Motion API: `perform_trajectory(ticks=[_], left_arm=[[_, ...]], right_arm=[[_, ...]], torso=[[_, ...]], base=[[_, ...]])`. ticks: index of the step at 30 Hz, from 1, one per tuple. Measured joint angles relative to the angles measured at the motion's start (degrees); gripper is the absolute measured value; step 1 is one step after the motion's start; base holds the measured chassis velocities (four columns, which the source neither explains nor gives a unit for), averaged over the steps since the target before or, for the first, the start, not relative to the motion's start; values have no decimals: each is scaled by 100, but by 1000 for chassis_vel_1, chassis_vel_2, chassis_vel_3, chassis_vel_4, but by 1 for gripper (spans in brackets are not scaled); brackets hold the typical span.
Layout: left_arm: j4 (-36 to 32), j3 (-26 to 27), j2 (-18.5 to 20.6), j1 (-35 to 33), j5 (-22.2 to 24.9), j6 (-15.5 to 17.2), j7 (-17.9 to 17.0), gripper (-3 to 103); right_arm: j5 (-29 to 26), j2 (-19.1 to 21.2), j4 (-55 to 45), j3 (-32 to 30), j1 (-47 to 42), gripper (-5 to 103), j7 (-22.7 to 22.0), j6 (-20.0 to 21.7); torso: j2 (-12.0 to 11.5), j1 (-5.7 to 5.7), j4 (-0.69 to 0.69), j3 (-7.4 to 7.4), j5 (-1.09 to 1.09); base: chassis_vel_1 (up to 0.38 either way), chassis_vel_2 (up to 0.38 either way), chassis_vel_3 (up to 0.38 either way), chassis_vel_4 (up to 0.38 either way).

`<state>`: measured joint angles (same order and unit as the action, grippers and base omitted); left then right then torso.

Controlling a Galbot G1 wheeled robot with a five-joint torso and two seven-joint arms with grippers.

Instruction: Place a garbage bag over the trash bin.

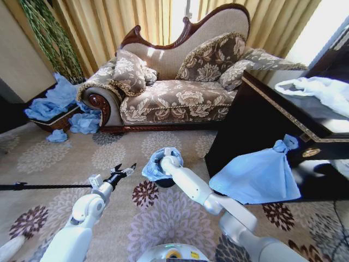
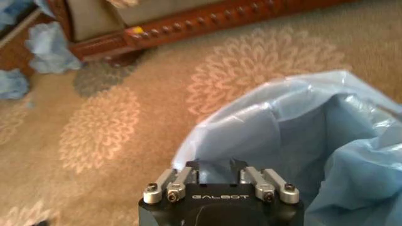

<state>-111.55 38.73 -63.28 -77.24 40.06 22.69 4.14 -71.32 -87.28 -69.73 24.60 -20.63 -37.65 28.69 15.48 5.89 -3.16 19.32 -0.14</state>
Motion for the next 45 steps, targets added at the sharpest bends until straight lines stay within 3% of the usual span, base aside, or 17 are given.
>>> perform_trajectory(ticks=[3, 7, 10, 11, 12, 14, 15, 16, 19, 23, 24, 29, 31, 35, 39, 42, 45], left_arm=[[-5, -76, 61, 48, 3, 33, -41, 100], [-38, -105, 106, 52, 27, 43, -49, 100], [-69, -109, 203, 38, 90, 46, -52, 100], [-69, -109, 203, 38, 90, 46, -52, 100], [-78, -110, 234, 34, 109, 46, -53, 100], [-131, -114, 332, 30, 166, 58, -84, 100], [-131, -114, 332, 30, 166, 58, -84, 100], [-197, -114, 376, 36, 211, 114, -119, 100], [-359, -111, 435, 35, 254, 202, -223, 100], [-795, -151, 487, -95, 211, 281, -484, 100], [-795, -151, 487, -95, 211, 281, -484, 100], [-1381, -298, 480, -409, -48, 178, -889, 100], [-1666, -341, 453, -599, -290, 117, -947, 100], [-1893, -351, 436, -811, -469, 73, -961, 100], [-2182, -270, 422, -1223, -629, -92, -917, 100], [-2397, 1, 160, -1761, -1138, -347, -644, 100], [-2521, 196, -113, -2064, -1566, -453, -421, 100]], right_arm=[[12, 277, -467, 196, -40, 48, -204, -14], [33, 425, -738, 270, -56, 58, -443, -75], [211, 925, -1539, 488, -89, 69, -731, -511], [211, 925, -1539, 488, -89, 69, -731, -511], [322, 1084, -1761, 535, -105, 80, -729, -709], [689, 1557, -2335, 559, -197, 85, -581, -1162], [689, 1557, -2335, 559, -197, 85, -581, -1162], [885, 1856, -2685, 491, -317, 96, -431, -1381], [1163, 2326, -3228, 188, -669, 99, -104, -1602], [1973, 3135, -4050, -1038, -1958, 100, 869, -1975], [1973, 3135, -4050, -1038, -1958, 100, 869, -1975], [3057, 3630, -4621, -2501, -3902, 100, 1812, -2542], [3588, 3619, -4874, -3163, -4833, 100, 2262, -2702], [4001, 3375, -5048, -3567, -5588, 100, 2425, -2893], [4385, 2849, -5277, -4175, -6330, 100, 2656, -2969], [5089, 2067, -5570, -4968, -7114, 100, 3082, -2993], [5341, 1611, -5866, -5287, -7547, 100, 3274, -2941]], torso=[[0, 0, 1, 0, -2], [0, 0, 1, 0, -1], [0, 0, 1, 0, -1], [0, 0, 1, 0, -1], [0, 0, 1, 0, 0], [0, 0, 2, 0, -1], [0, 0, 2, 0, -1], [0, 0, 0, 0, -1], [0, 0, 1, 0, 1], [0, 0, 1, 0, 1], [0, 0, 1, 0, 1], [0, -1, -2, -1, 2], [1, -2, 1, -2, -1], [1, -1, 0, -1, 0], [0, -1, 2, -1, 0], [0, -1, 2, -1, 0], [0, -2, 1, -1, -1]], base=[[0, 0, 0, 0], [0, 0, 0, 0], [0, 0, 0, 0], [0, 0, 0, 0], [0, 0, 0, 0], [0, 0, 0, 0], [0, 0, 0, 0], [0, 0, 0, 0], [0, 0, 0, 0], [0, 0, 0, 0], [0, 0, 0, 0], [0, 0, 0, 0], [0, 0, 0, 0], [0, 0, 0, 0], [0, 0, 0, 0], [0, 0, 0, 0], [0, 0, 0, 0]])
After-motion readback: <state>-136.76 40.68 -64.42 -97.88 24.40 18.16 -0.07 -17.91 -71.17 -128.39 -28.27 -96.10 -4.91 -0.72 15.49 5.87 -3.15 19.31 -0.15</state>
